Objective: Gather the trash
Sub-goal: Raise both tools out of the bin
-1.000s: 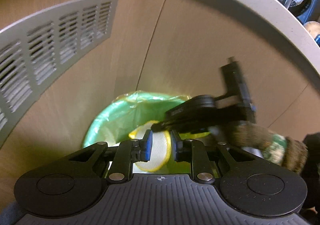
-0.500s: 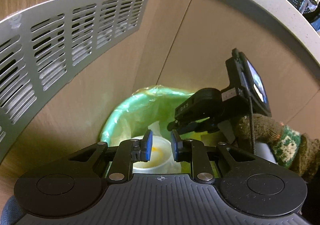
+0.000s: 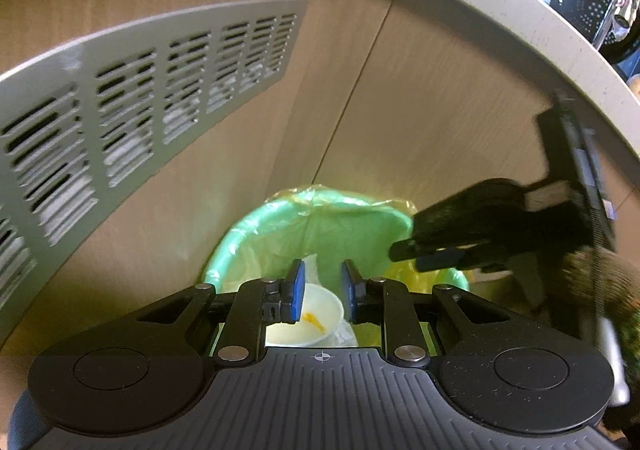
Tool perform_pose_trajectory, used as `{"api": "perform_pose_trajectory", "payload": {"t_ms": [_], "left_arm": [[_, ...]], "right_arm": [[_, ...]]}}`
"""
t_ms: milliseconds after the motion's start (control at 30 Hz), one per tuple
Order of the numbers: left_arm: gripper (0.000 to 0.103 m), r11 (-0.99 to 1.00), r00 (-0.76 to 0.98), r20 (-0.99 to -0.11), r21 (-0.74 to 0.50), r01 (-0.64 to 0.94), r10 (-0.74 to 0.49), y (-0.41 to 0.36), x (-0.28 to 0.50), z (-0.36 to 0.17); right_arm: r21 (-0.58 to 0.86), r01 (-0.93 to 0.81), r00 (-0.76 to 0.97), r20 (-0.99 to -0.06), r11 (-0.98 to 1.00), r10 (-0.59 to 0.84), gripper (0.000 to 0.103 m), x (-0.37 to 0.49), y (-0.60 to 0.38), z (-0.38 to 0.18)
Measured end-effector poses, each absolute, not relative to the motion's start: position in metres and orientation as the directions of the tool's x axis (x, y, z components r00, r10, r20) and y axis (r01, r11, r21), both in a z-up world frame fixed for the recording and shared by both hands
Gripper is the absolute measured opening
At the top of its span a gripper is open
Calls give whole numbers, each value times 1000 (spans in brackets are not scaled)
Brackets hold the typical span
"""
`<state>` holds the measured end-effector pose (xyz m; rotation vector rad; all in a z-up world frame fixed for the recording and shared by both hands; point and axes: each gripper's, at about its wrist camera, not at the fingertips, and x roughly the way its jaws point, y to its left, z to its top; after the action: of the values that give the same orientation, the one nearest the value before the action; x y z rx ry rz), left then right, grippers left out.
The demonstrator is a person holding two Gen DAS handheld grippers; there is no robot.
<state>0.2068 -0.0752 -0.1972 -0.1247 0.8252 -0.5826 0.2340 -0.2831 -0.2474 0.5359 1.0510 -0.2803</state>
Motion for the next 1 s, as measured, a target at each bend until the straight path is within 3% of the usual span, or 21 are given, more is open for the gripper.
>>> {"api": "perform_pose_trajectory", "payload": {"t_ms": [233, 467, 533, 667, 800, 1000], "left_arm": [[23, 859, 614, -608, -270, 435, -503, -70, 178, -158], [23, 836, 732, -405, -264, 480, -548, -62, 118, -72], [23, 844, 771, -346, -270, 464, -534, -48, 99, -44], [23, 905, 878, -223, -159, 395, -422, -18, 63, 6], [20, 947, 941, -129, -129, 296, -312, 10, 33, 30], [19, 991, 983, -126, -20, 129, -130, 10, 14, 27]], "right_arm": [[273, 354, 631, -776, 895, -13, 36, 181, -266, -198], [201, 256, 796, -599, 946, -88, 51, 117, -253, -127], [168, 227, 838, -536, 959, -105, 60, 100, -244, -101], [121, 116, 922, -382, 986, -61, 68, 73, -217, -49], [106, -16, 965, -257, 994, 43, 82, 58, -186, -2], [91, -105, 968, -220, 990, 123, 84, 61, -141, 25]]}}
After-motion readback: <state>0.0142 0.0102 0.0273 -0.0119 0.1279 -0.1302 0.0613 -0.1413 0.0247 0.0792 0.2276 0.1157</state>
